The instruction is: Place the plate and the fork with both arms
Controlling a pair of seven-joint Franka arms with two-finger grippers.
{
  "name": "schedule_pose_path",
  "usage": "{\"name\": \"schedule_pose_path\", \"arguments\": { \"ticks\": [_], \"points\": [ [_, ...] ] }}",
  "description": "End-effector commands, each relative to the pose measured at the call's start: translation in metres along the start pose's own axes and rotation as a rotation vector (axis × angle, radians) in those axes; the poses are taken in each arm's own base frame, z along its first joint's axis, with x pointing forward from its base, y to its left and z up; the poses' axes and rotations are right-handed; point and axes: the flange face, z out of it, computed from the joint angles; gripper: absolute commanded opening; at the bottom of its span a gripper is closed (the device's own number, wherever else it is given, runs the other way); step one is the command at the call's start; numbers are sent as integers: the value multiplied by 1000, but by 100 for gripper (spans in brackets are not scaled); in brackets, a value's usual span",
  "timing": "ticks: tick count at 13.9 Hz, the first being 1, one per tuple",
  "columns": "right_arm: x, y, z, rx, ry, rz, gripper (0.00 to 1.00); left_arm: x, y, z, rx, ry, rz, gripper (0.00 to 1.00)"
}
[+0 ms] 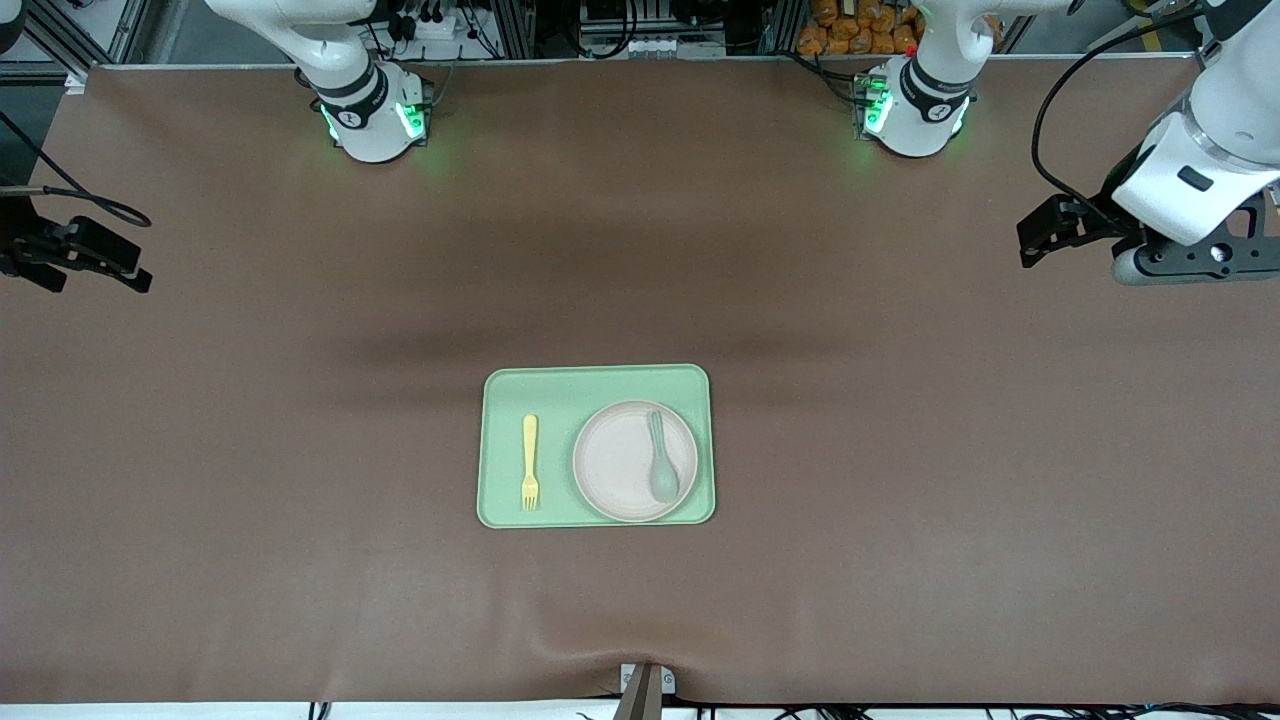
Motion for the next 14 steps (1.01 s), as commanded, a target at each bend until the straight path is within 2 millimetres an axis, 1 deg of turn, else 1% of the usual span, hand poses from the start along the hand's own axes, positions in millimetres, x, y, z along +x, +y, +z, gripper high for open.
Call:
{"name": "schedule_pose_path", "arguments": {
  "ticks": [1, 4, 7, 14],
  "points": [
    [3, 0, -5, 0, -4, -9, 100, 4, -2, -7, -5, 17, 3, 100],
    [3, -2, -5, -2, 2, -11, 100, 5, -5, -10, -4, 21, -2, 100],
    [3, -1, -5, -2, 1, -11, 100, 9, -9, -2, -3, 6, -7, 100],
    [3, 1, -5, -2, -1, -8, 100, 9, -11, -4, -5, 8, -15, 100]
  ]
}}
